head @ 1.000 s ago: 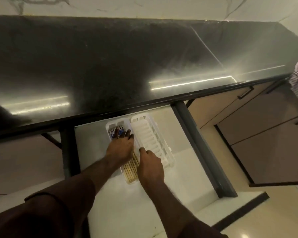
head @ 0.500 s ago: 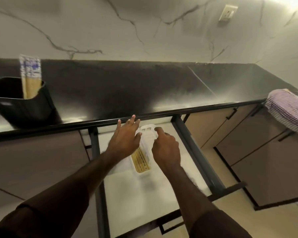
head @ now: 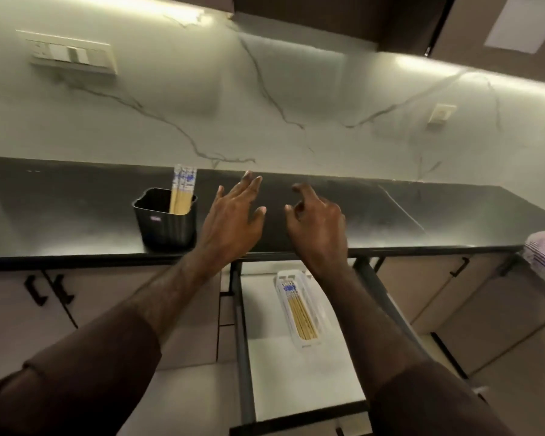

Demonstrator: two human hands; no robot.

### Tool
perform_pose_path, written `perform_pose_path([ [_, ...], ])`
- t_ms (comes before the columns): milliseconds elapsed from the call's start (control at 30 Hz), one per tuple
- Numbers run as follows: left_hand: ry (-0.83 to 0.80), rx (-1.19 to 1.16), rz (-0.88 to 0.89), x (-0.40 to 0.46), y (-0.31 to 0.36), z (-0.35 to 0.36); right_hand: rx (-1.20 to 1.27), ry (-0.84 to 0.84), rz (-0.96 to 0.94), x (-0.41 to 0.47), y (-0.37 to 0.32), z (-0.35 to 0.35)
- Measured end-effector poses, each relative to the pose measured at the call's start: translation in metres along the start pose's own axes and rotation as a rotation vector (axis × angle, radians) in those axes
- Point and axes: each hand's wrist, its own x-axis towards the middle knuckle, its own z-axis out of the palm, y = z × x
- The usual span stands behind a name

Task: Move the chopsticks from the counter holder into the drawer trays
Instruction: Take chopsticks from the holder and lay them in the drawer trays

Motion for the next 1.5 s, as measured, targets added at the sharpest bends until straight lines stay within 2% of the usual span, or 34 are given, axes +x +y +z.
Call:
perform_pose_path([
  [167,0.099,-0.005,-0.030,0.015,-0.050,-0.049,0.053,-0.005,-0.116,0.030,-0.061,0.033],
  [267,0.096,0.001,-0.054,0.024,-0.094,-0.069,0.045,-0.015,-0.149,0.048,-0.091,0.067],
  [533,-0.023,0.069,-0.058,0.084,-0.227,-0.106,0.053,-0.062,-0.057,0.113,-0.148,0.180],
  [667,-0.139,0.058,-0.027,0.110,-0.270,-0.103,0.040,-0.104,0.010,0.135,-0.156,0.226],
  [833,-0.204,0.015,-0.054,0.132,-0.301,-0.077,0.050,-0.168,0.074,0.150,-0.152,0.270],
  [967,-0.260,-0.053,-0.163,0.147,-0.319,-0.048,0.046,-0.218,0.127,0.157,-0.140,0.298],
  [1133,-0.253,-0.214,-0.368,0.169,-0.344,-0.015,0.044,-0.269,0.166,0.168,-0.127,0.326],
  [1367,-0.272,-0.572,-0.685,0.189,-0.374,0.024,0.030,-0.326,0.212,0.179,-0.114,0.363],
  [1500,-0.242,-0.742,-0.757,0.190,-0.380,0.038,0.044,-0.347,0.242,0.180,-0.108,0.377],
])
